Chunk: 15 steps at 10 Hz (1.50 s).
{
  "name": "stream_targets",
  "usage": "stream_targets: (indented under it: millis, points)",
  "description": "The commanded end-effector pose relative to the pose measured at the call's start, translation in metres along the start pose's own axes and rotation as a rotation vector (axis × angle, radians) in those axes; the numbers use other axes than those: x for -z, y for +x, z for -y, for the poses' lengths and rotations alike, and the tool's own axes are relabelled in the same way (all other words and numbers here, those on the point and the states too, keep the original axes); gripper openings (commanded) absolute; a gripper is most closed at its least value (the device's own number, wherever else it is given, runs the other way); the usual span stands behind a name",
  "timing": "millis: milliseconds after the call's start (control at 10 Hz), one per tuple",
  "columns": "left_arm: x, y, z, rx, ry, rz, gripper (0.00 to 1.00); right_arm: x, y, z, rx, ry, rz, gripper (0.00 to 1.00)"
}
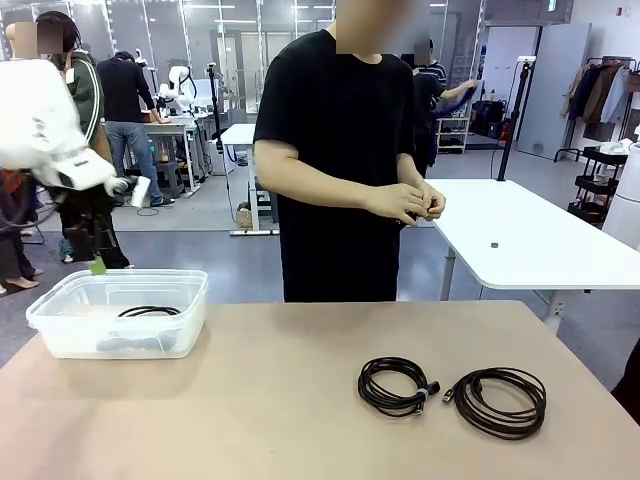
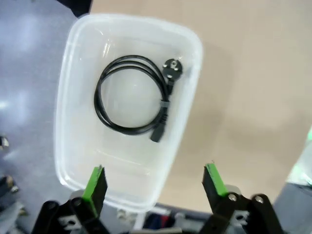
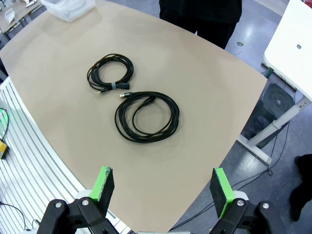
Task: Organize and store the cables.
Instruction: Place the Power Cable into the Organizing box.
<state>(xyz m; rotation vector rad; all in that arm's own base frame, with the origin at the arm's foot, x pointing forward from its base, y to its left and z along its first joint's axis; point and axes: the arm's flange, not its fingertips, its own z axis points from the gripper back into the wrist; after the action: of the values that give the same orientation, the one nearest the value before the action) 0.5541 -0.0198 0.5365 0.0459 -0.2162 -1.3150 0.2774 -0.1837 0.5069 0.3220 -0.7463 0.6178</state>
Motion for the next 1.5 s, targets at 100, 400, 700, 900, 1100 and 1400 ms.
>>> stream_targets:
  millis: [100,400,700,900,1100,1400]
  points:
    - [-0.003,-0.066,0.082,-0.110,0.019,0.199,1.00,-0.002,-0.001,0.000,-0.017,0.005,0.007,1.00]
    - [0.027,-0.123,0.121,-0.119,0.013,0.436,1.00,-0.002,-0.001,0.000,-0.017,0.005,0.007,1.00]
    - [0.086,-0.163,0.147,-0.061,0.082,0.740,1.00,-0.002,-0.001,0.000,-0.017,0.005,0.007,1.00]
    - [0.111,-0.163,0.149,-0.028,0.080,0.826,1.00,-0.002,-0.001,0.000,-0.017,0.005,0.007,1.00]
    - [0.122,-0.161,0.151,-0.036,0.074,0.883,1.00,-0.002,-0.001,0.000,-0.017,0.005,0.007,1.00]
    - [0.114,-0.160,0.160,-0.046,0.085,0.856,1.00,-0.002,-0.001,0.000,-0.017,0.005,0.007,1.00]
